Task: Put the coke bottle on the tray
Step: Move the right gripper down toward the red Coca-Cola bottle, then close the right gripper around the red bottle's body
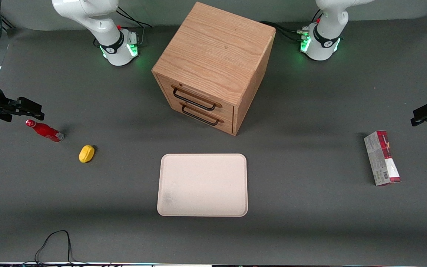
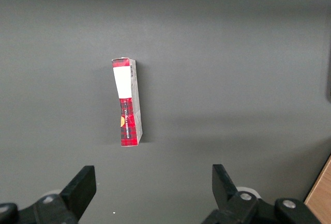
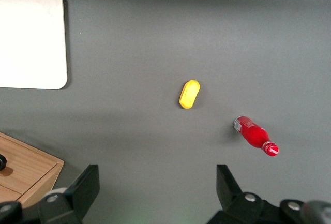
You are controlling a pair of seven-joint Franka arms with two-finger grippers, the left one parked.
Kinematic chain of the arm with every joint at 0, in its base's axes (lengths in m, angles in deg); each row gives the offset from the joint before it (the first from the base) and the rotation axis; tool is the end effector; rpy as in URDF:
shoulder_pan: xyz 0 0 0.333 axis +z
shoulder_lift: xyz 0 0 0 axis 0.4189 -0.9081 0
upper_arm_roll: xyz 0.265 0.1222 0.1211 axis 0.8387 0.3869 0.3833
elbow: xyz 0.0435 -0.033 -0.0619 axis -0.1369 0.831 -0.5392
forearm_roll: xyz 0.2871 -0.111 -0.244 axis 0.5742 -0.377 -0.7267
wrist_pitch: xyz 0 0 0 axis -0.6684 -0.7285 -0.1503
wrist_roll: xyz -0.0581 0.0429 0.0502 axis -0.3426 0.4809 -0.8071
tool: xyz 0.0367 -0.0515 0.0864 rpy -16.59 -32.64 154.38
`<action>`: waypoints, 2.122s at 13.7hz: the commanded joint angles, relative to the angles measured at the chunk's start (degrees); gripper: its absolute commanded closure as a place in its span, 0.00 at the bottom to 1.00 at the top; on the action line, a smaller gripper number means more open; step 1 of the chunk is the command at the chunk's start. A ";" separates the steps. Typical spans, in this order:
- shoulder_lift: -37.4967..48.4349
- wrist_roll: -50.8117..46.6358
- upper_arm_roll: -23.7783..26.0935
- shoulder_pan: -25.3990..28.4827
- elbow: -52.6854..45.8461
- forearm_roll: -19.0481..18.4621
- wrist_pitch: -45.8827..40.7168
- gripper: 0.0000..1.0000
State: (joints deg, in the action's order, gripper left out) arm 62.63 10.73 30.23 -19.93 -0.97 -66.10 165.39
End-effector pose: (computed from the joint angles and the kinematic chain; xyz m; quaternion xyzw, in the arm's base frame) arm 0.5755 -0.0076 0.6080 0.9994 0.0068 -0.0278 0.0188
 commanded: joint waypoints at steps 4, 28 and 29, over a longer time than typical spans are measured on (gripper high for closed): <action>0.26 -1.27 0.22 -0.52 -0.15 -1.15 -1.20 0.00; 0.18 40.65 -29.84 -0.88 48.11 10.08 55.22 0.00; -0.17 40.74 -29.23 -0.88 48.02 12.79 55.22 0.00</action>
State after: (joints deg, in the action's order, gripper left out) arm 63.41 49.47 0.37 -21.05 47.13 -57.58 219.48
